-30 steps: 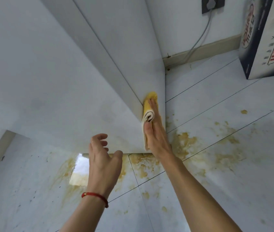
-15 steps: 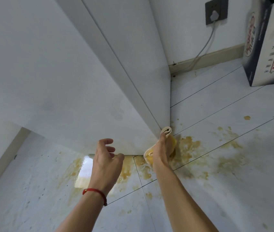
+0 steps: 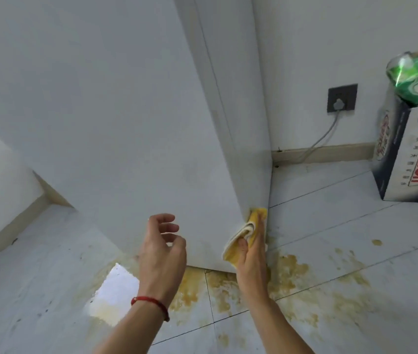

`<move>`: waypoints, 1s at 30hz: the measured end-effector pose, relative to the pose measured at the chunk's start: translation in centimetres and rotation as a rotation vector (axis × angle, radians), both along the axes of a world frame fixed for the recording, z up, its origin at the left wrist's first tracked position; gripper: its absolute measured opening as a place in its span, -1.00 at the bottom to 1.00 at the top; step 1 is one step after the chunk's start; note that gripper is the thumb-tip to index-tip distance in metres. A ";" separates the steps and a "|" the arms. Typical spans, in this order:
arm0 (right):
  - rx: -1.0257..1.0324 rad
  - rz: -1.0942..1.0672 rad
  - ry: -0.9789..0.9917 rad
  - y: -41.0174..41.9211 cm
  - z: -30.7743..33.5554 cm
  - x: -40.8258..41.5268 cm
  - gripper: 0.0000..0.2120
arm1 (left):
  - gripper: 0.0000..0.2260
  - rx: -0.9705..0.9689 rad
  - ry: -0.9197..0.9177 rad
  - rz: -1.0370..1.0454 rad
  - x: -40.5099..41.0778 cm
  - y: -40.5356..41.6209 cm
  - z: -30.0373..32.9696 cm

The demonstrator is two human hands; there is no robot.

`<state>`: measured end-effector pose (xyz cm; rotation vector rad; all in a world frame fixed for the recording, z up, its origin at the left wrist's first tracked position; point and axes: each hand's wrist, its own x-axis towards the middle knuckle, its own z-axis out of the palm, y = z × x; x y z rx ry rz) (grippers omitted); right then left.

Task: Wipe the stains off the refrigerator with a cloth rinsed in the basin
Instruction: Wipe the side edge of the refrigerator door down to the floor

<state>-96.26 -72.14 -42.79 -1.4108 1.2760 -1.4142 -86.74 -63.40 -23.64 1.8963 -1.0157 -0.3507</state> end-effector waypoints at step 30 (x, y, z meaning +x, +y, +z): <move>-0.276 0.053 0.117 -1.4 16.0 -1.0 -0.46 | -0.57 -0.247 0.088 0.055 0.2 0.0 2.8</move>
